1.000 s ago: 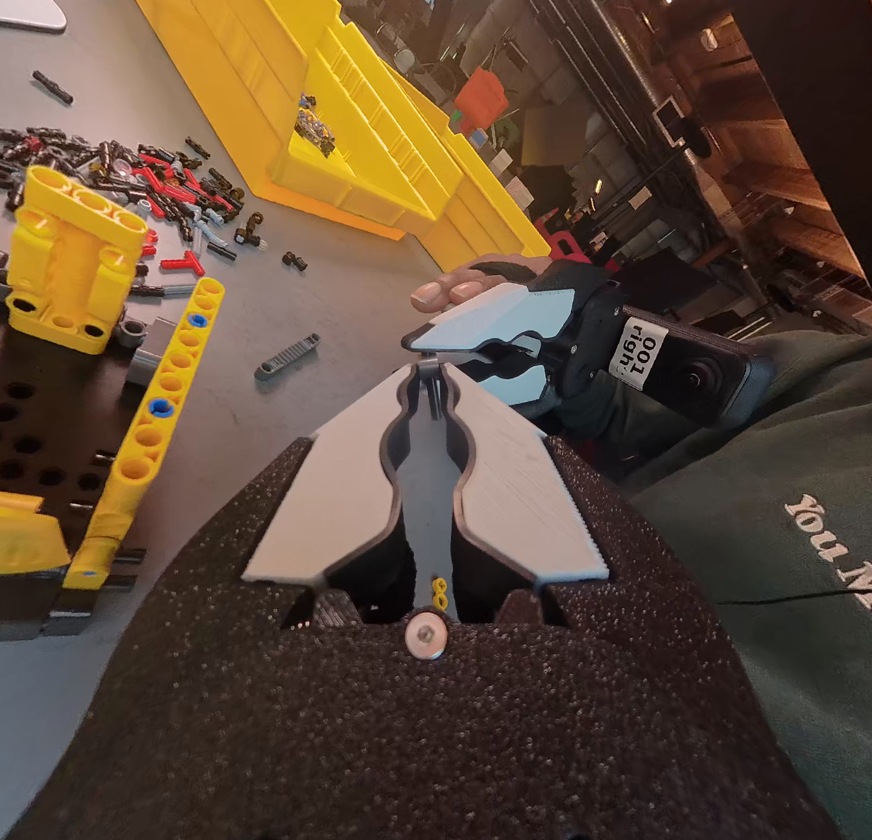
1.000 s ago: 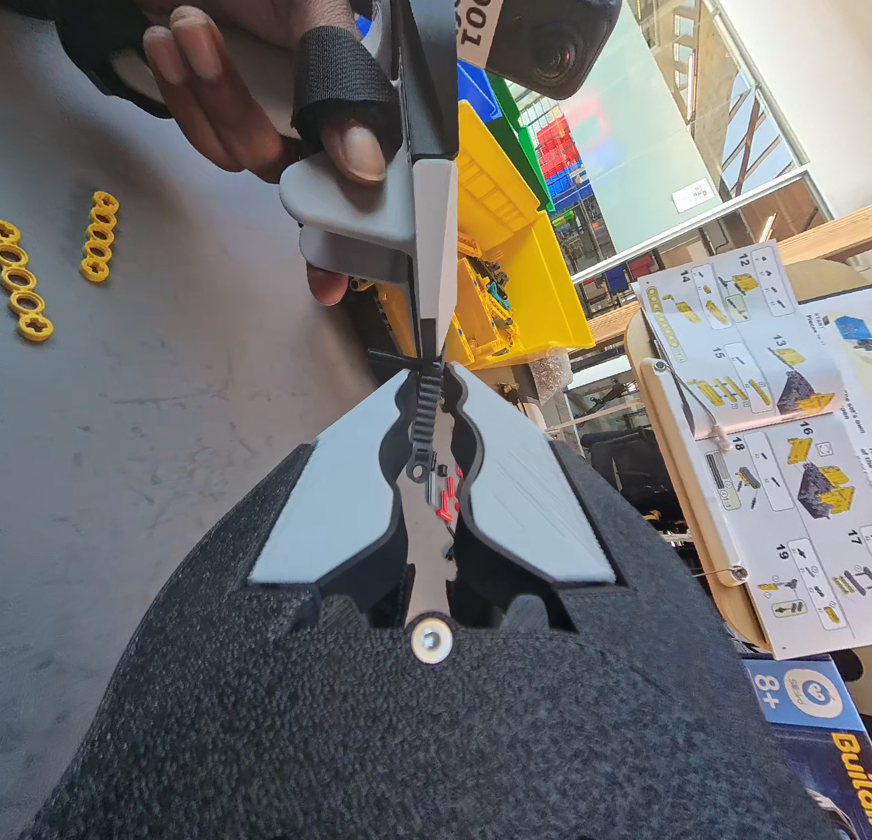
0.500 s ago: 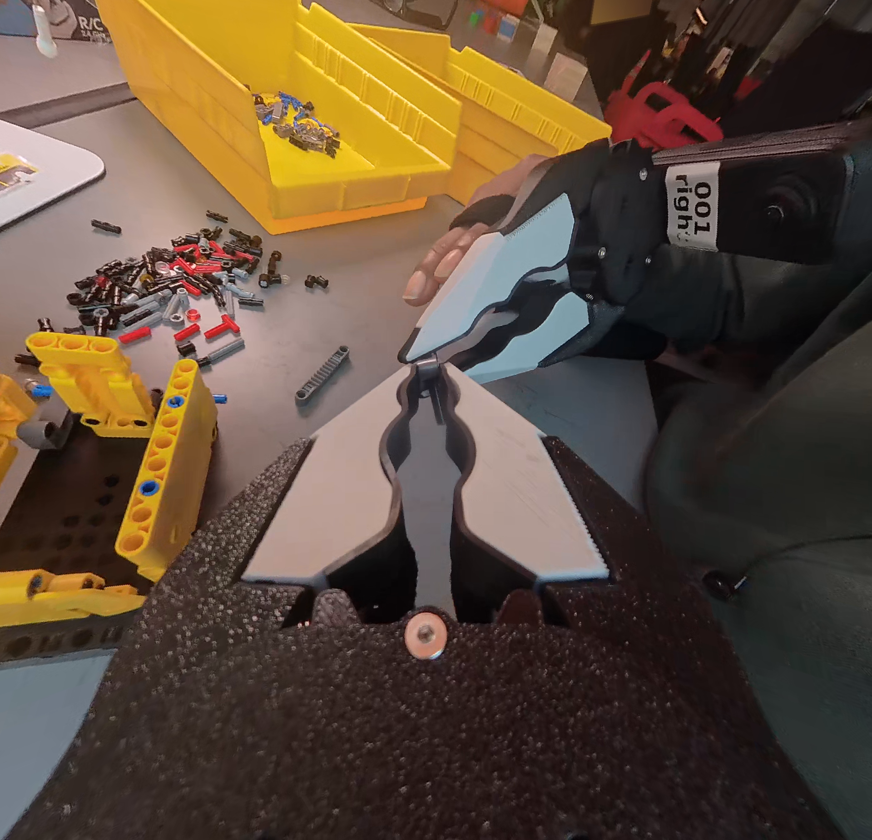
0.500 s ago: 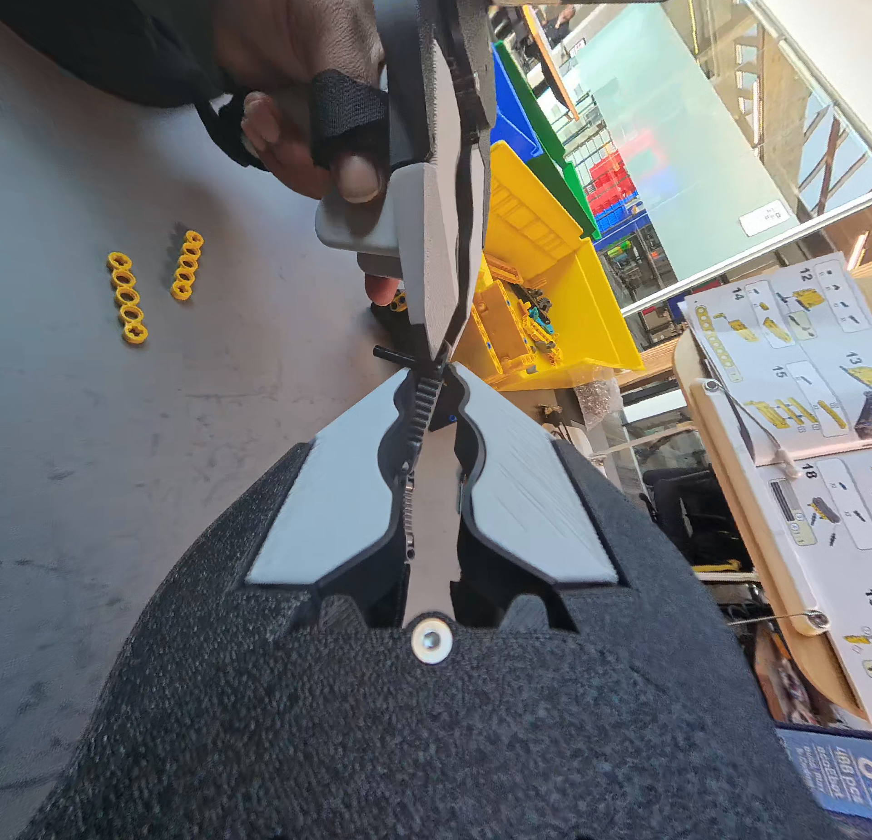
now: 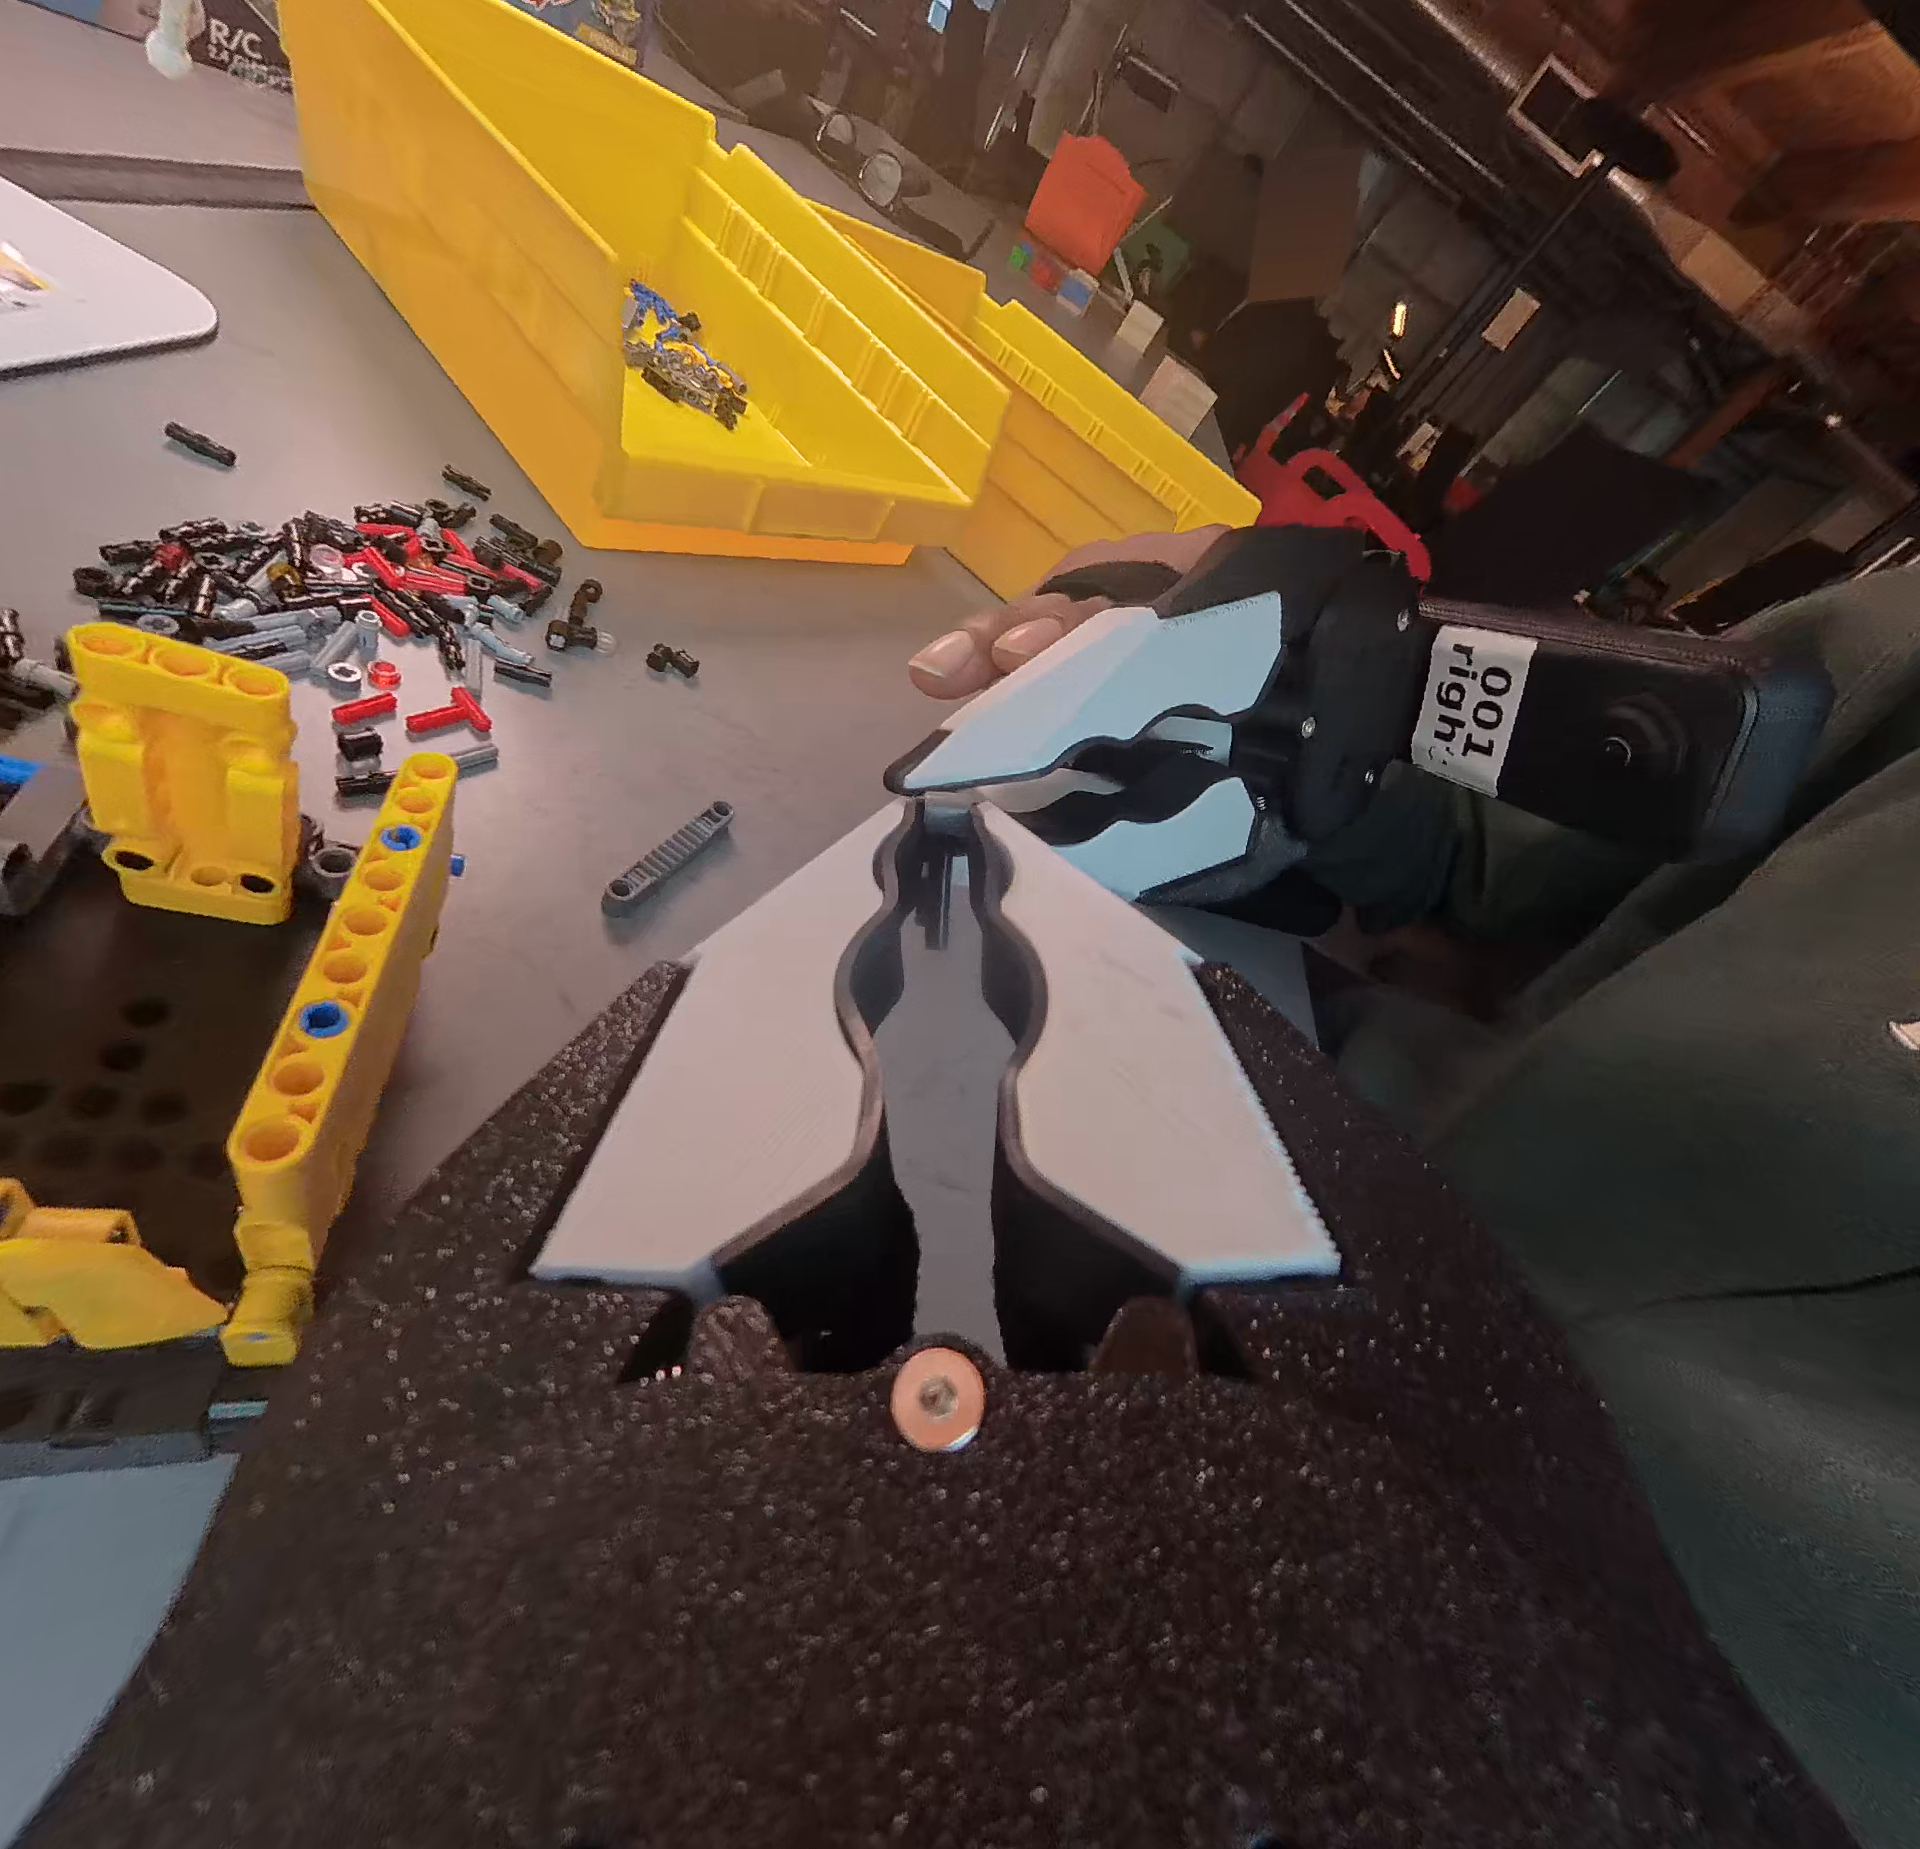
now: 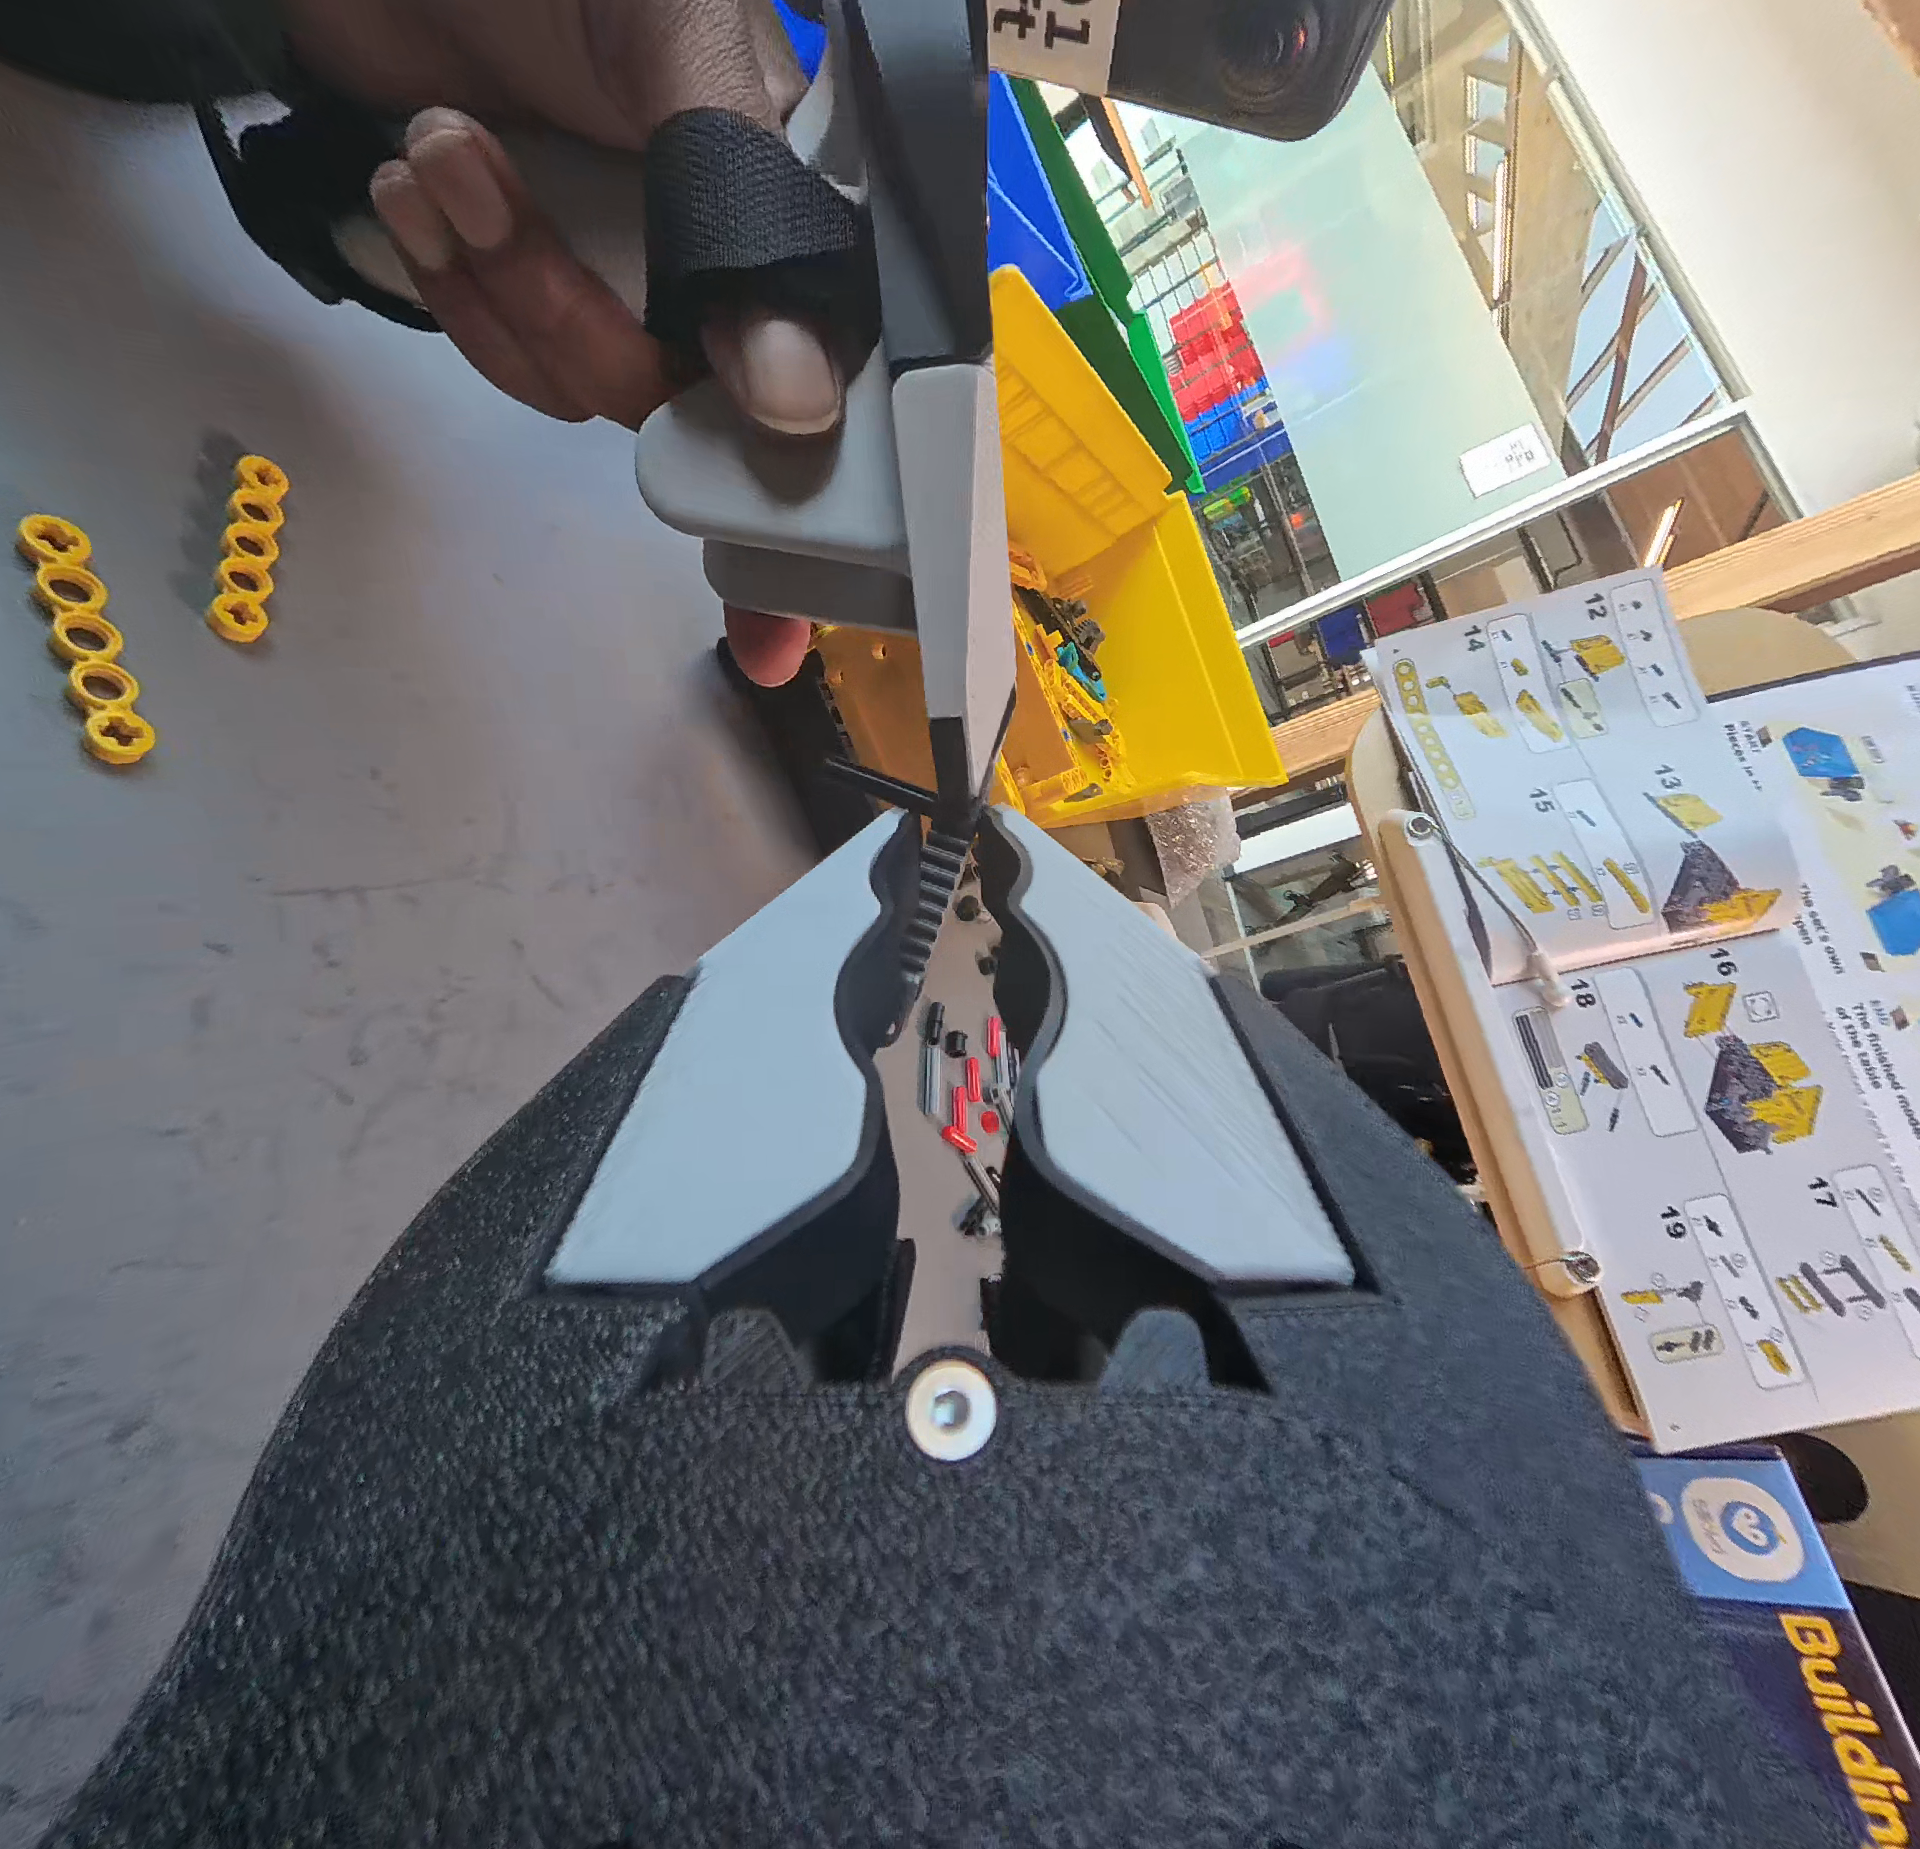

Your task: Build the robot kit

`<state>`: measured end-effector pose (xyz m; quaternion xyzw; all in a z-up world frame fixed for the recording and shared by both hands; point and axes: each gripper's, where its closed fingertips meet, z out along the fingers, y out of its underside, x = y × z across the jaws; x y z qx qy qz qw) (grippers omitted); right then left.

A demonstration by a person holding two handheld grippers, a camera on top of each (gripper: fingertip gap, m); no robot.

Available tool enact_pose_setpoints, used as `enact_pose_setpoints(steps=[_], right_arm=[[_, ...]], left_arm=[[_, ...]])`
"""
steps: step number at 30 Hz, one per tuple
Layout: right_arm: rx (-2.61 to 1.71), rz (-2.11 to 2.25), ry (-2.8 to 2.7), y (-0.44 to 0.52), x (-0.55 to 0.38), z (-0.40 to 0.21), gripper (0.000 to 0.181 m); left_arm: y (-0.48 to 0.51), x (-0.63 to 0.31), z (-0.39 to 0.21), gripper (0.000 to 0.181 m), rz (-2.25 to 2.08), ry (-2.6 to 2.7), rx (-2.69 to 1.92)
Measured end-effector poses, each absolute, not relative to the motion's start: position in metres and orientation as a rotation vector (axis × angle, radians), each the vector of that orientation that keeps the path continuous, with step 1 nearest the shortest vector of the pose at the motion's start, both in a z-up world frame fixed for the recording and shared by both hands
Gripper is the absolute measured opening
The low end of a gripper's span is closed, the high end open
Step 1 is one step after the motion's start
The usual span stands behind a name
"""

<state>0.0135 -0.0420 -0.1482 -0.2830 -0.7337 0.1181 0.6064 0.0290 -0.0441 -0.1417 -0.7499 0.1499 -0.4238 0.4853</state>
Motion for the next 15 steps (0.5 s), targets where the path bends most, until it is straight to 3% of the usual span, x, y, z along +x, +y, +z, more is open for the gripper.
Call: enact_pose_setpoints(steps=[8,15], right_arm=[[-0.664,0.160,-1.620,-0.033,0.006,-0.148,0.010],[-0.680,0.452,-1.518,-0.042,0.014,-0.112,0.019]], left_arm=[[-0.036,0.021,-0.141,0.007,-1.072,0.249,-1.807],[-0.044,0.015,-0.109,0.006,-1.022,0.343,-1.645]])
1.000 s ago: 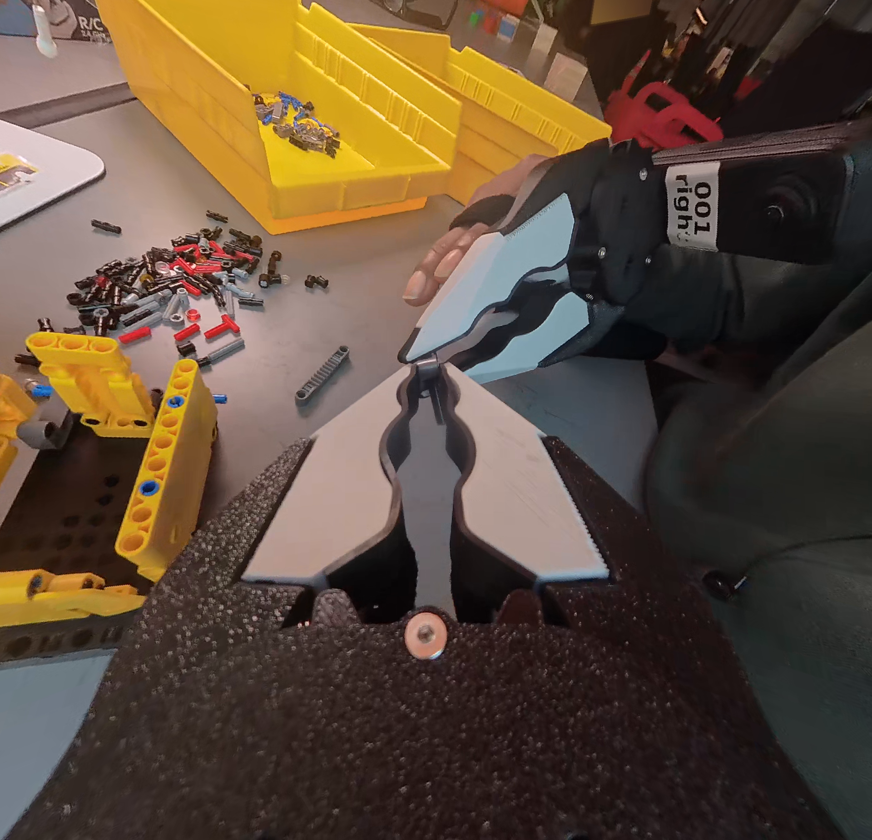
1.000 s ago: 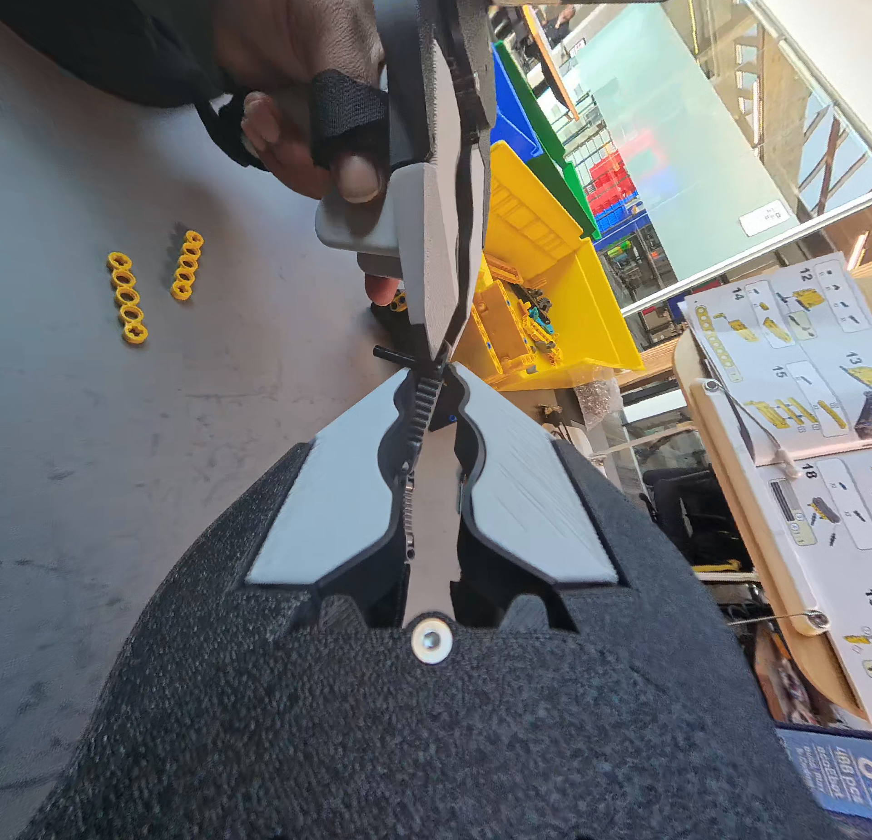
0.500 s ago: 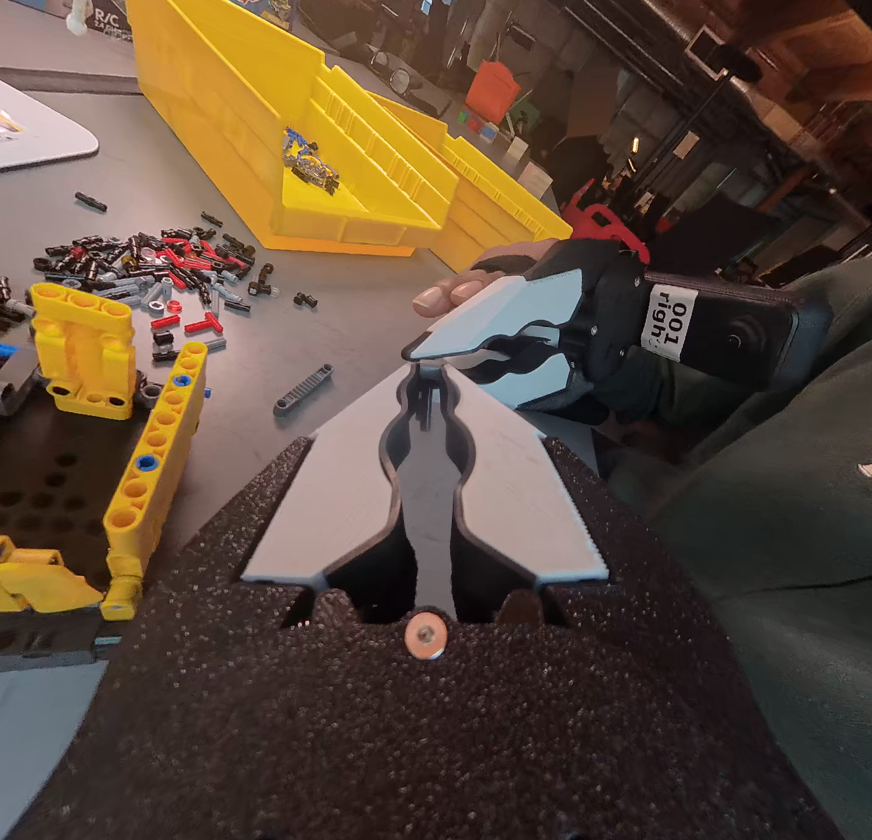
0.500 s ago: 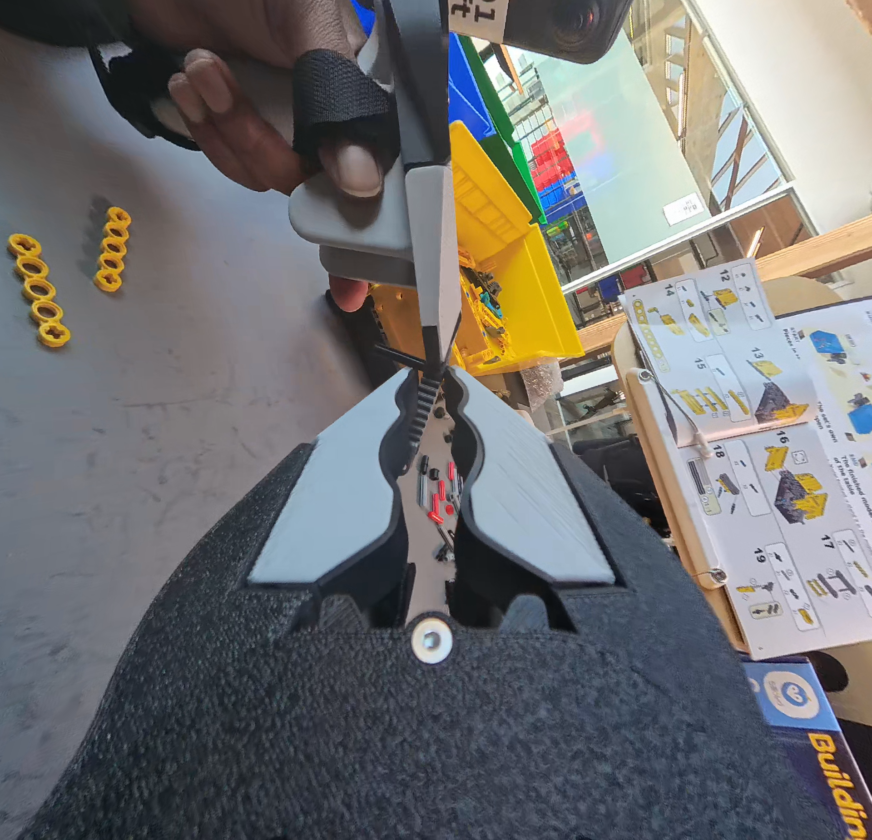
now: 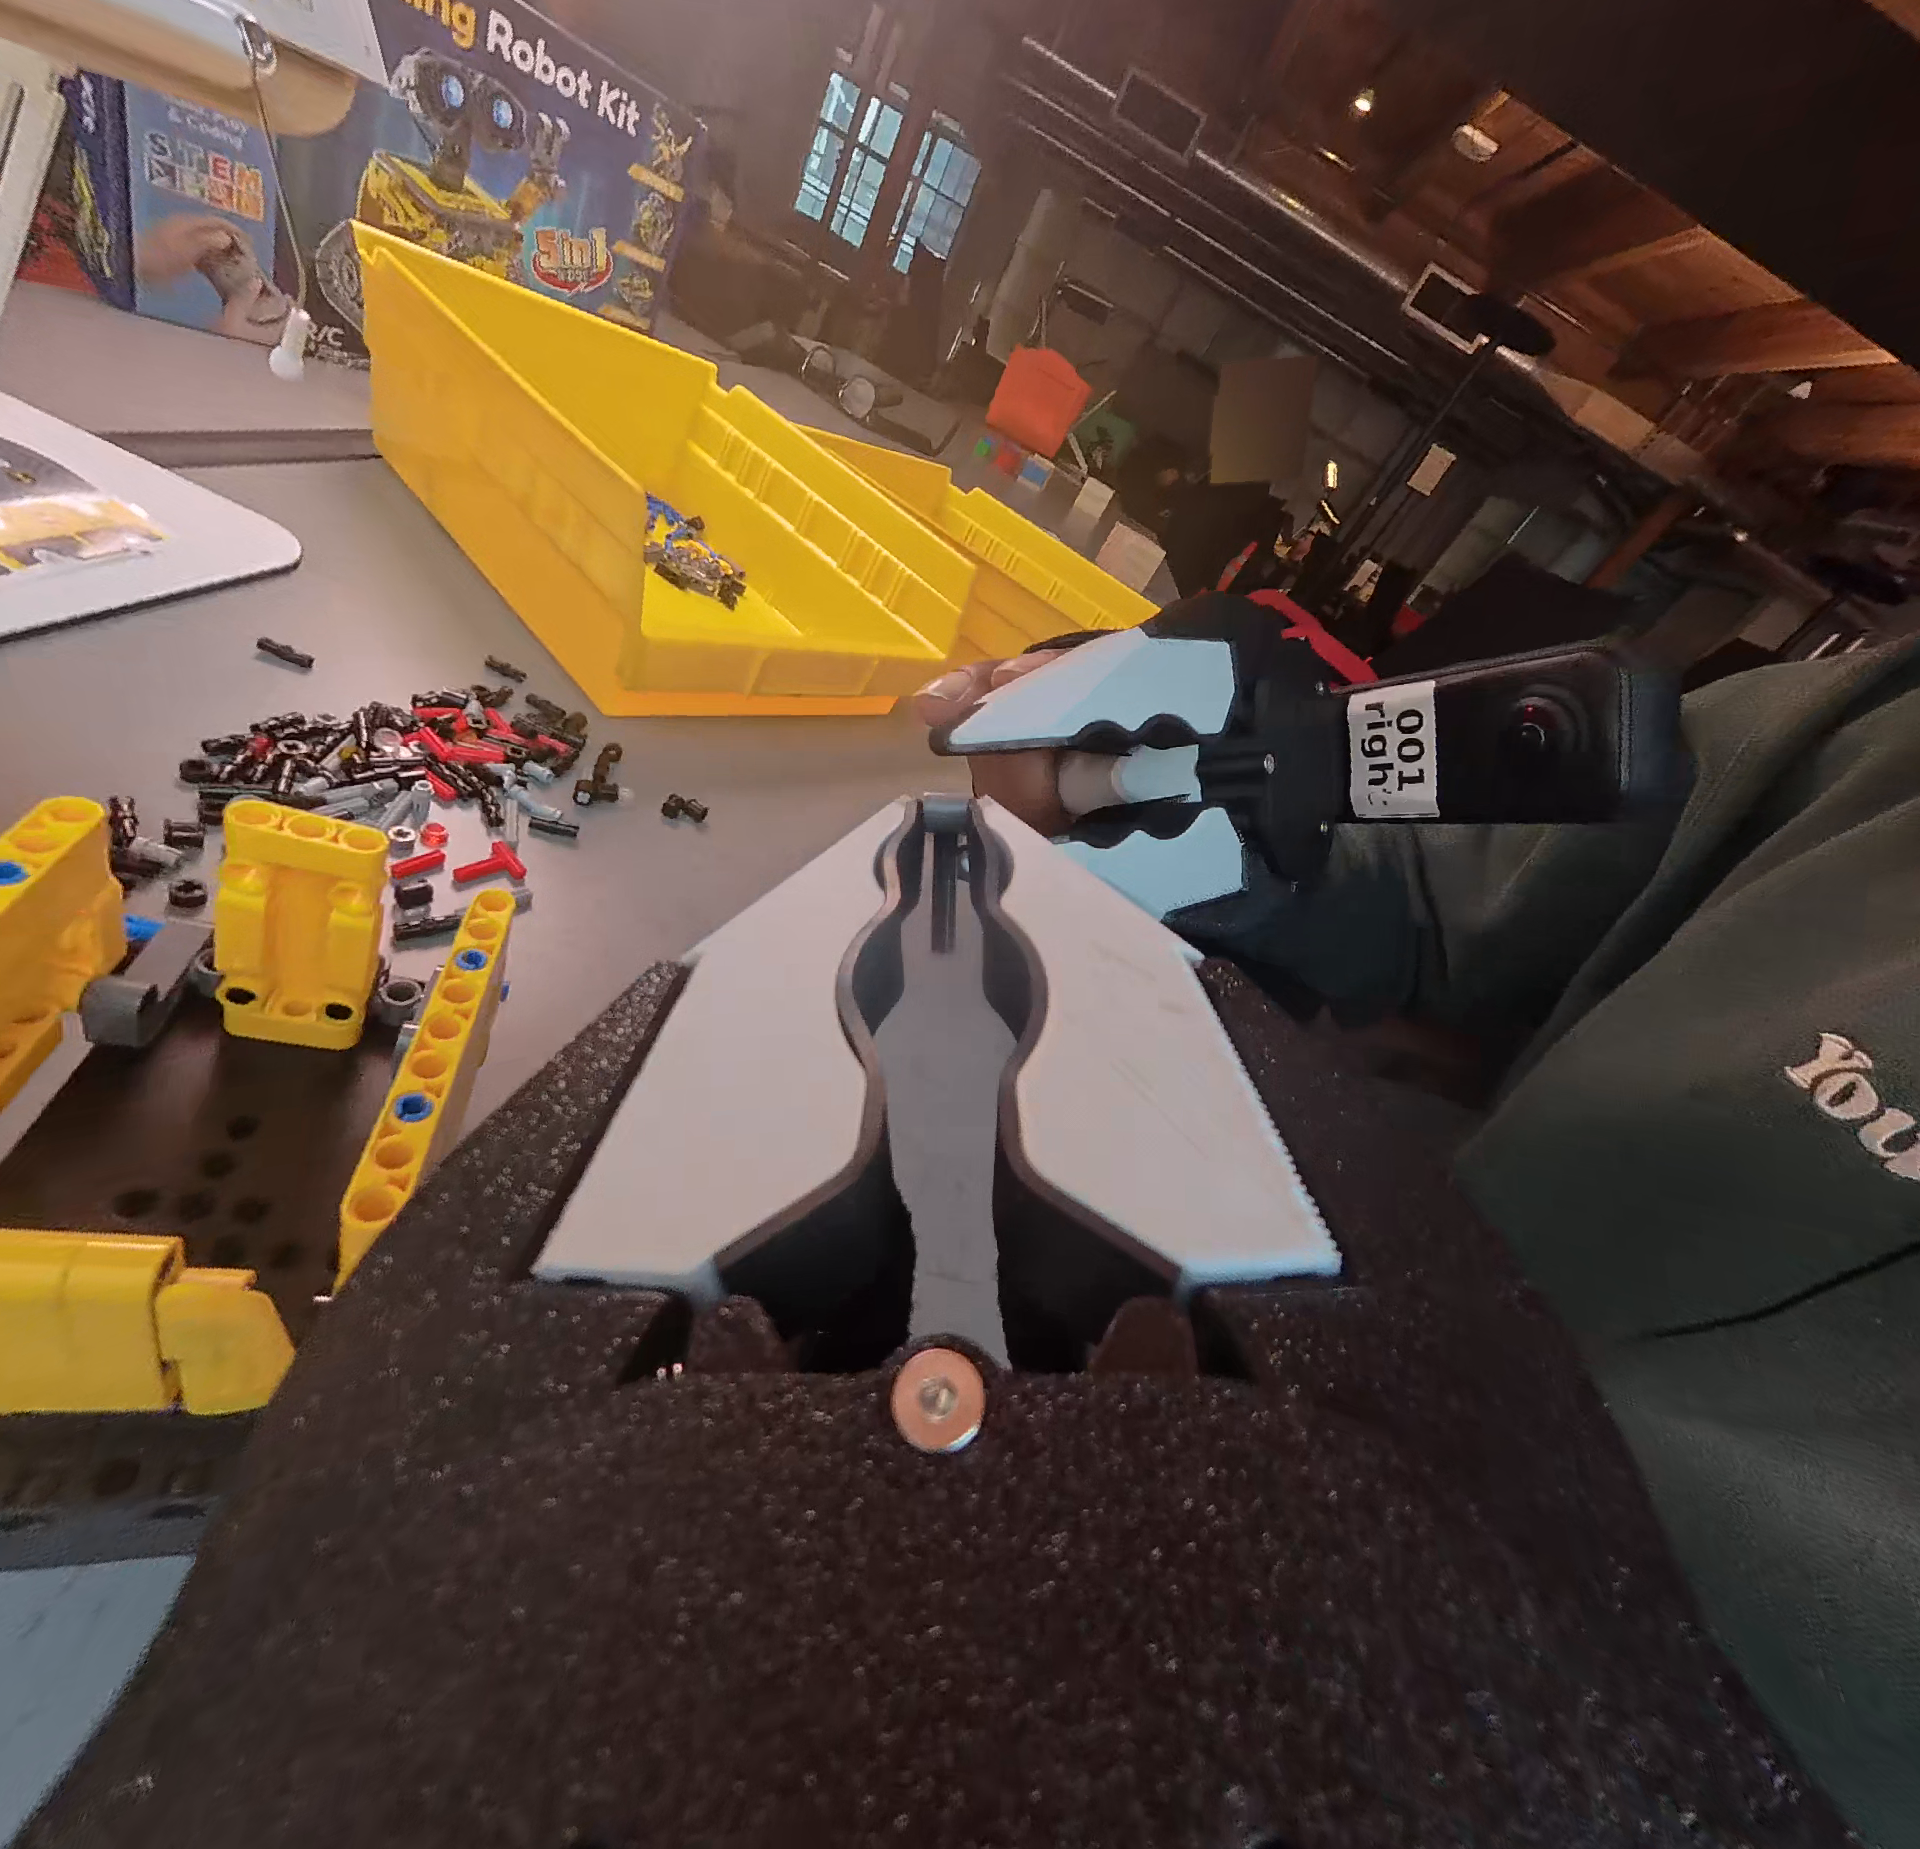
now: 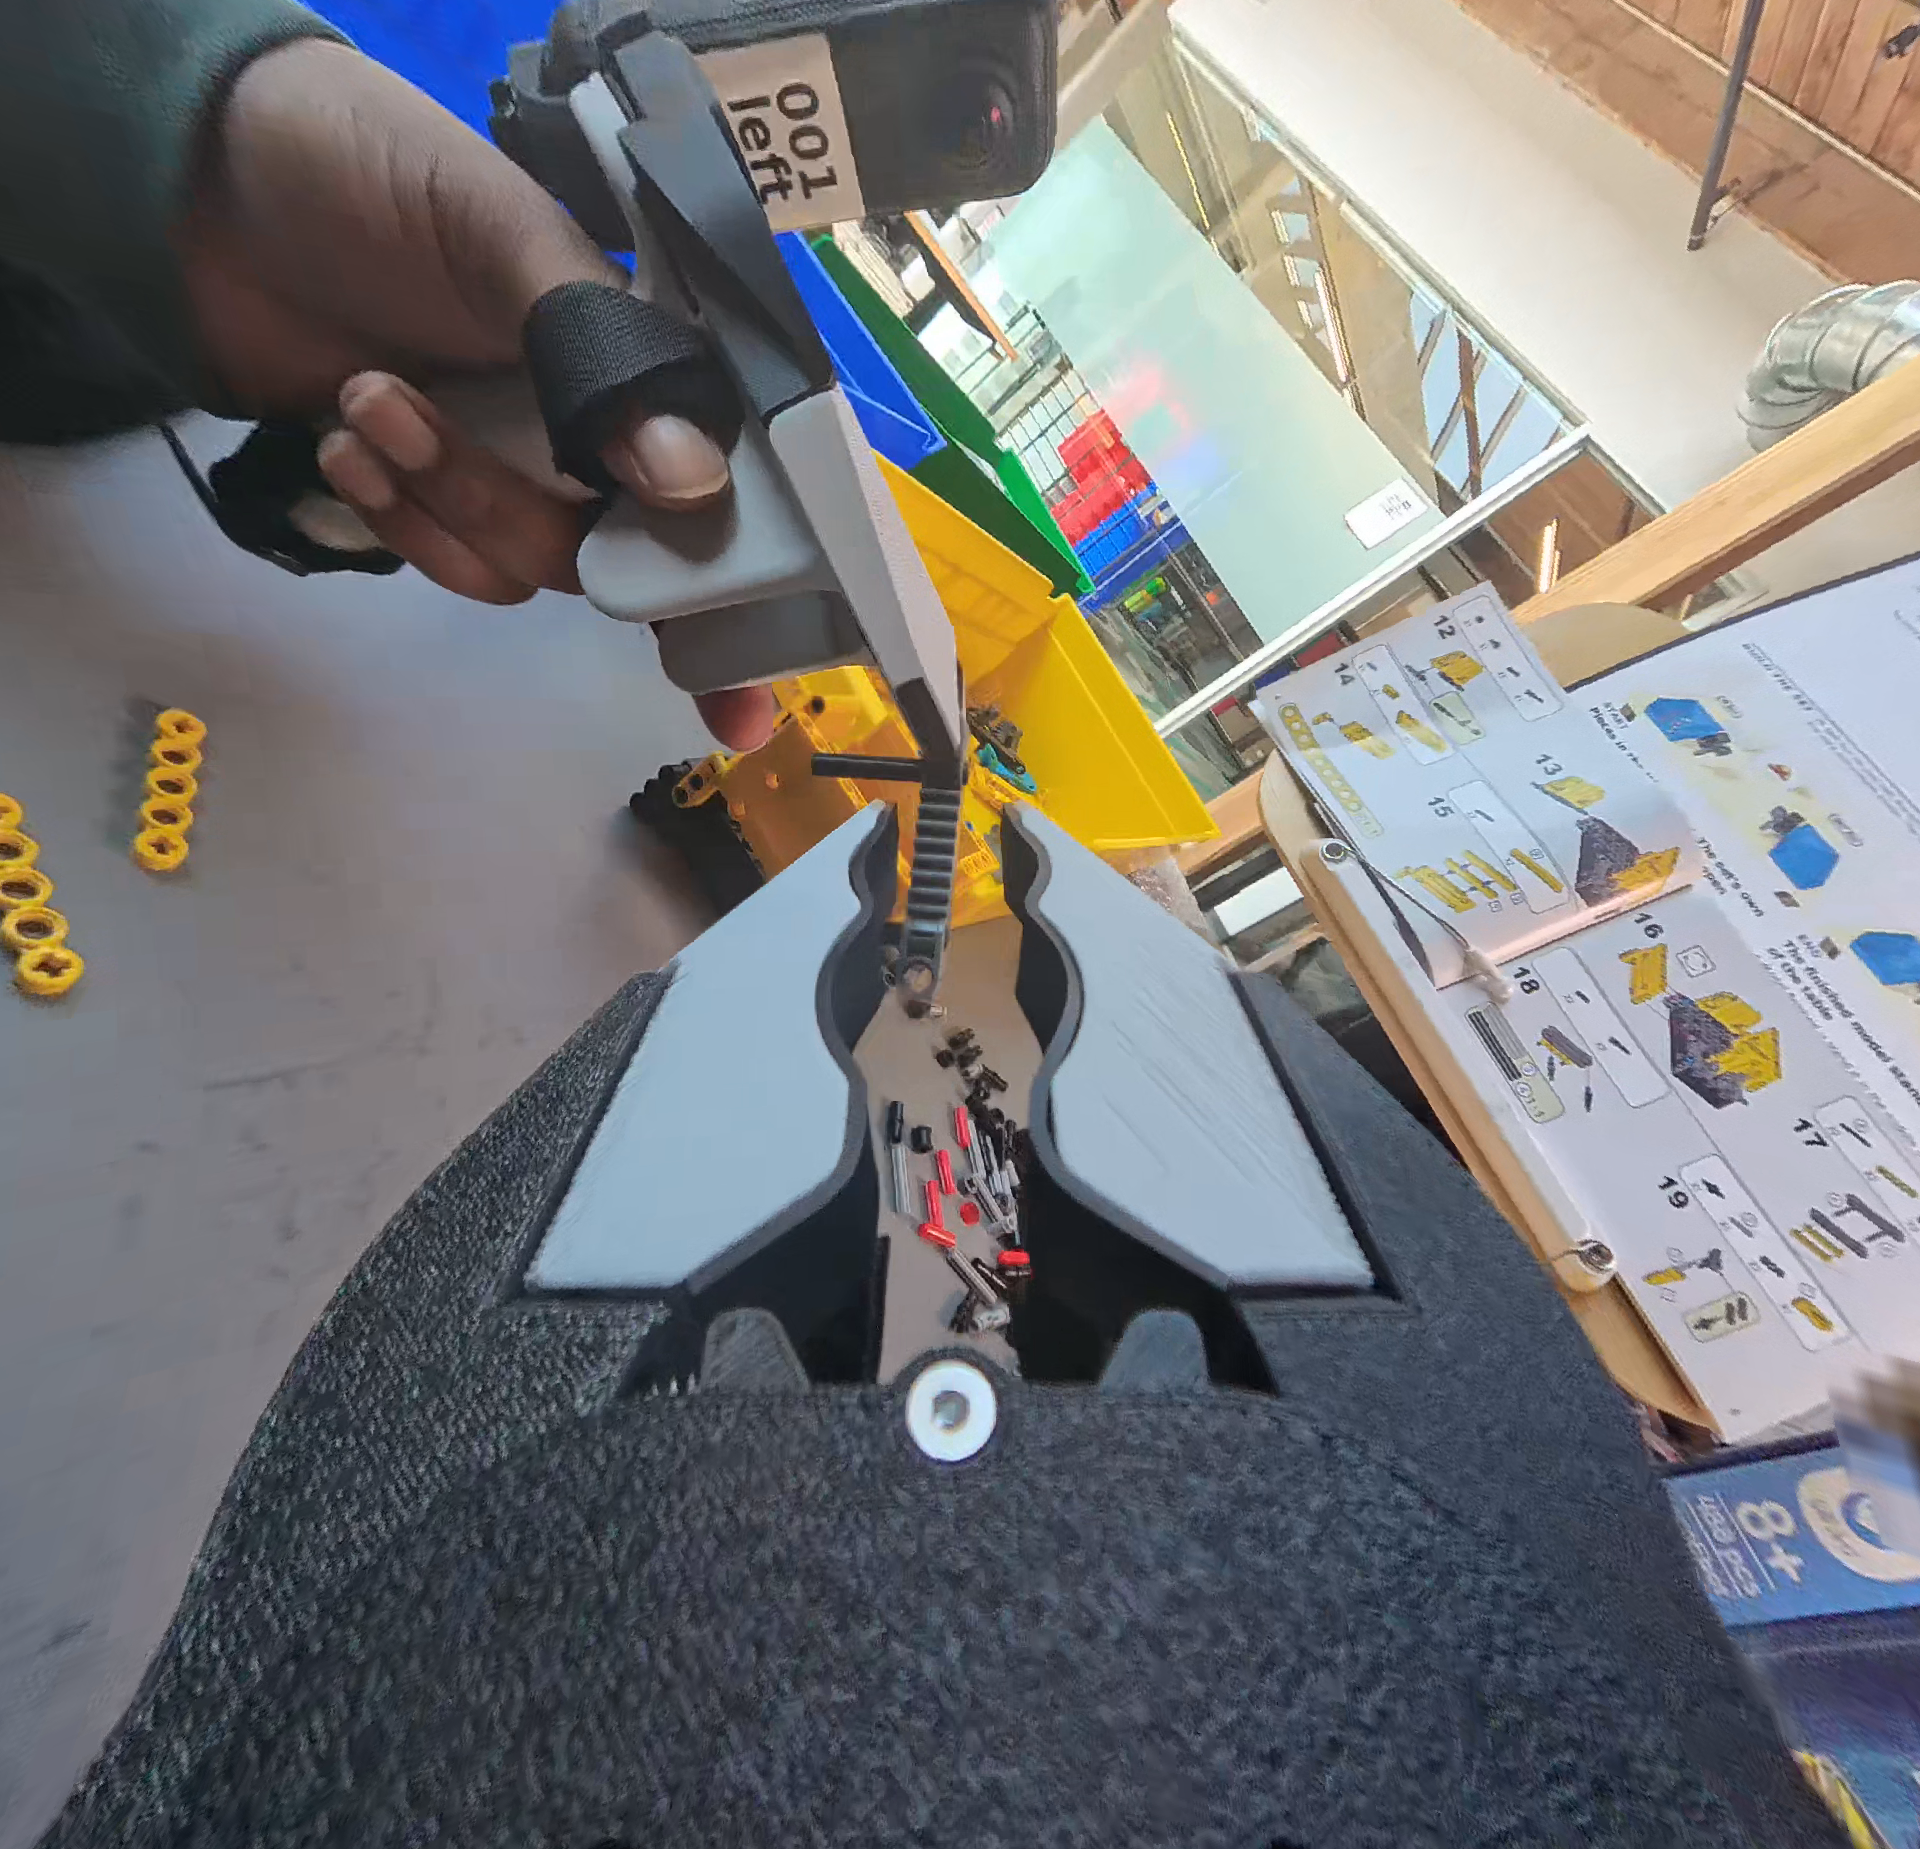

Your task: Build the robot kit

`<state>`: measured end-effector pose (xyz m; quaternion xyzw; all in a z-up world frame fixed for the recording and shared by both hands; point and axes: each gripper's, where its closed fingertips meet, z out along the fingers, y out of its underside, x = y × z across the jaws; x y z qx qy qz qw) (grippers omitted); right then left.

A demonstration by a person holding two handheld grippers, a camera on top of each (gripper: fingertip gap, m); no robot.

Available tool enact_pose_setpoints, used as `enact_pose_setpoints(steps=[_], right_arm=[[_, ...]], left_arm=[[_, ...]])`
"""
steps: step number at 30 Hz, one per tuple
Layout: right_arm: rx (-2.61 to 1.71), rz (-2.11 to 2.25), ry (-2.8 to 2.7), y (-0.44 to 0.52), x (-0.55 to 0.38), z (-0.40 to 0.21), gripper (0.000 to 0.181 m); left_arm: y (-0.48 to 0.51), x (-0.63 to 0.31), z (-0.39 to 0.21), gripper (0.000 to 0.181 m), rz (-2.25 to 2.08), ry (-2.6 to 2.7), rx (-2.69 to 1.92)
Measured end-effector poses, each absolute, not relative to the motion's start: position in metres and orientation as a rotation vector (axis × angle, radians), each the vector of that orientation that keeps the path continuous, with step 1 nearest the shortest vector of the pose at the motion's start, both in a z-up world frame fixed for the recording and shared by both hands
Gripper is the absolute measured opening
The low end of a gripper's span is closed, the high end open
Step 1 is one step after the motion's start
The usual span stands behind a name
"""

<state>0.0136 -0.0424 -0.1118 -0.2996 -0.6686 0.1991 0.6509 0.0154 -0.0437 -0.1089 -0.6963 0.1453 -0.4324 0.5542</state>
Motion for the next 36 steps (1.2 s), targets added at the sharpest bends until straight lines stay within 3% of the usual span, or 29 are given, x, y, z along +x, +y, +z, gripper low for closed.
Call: enact_pose_setpoints(steps=[36], right_arm=[[-0.598,0.486,-1.686,-0.057,0.024,-0.130,0.007]], left_arm=[[-0.052,0.034,-0.126,0.005,-1.105,0.412,-1.727]])
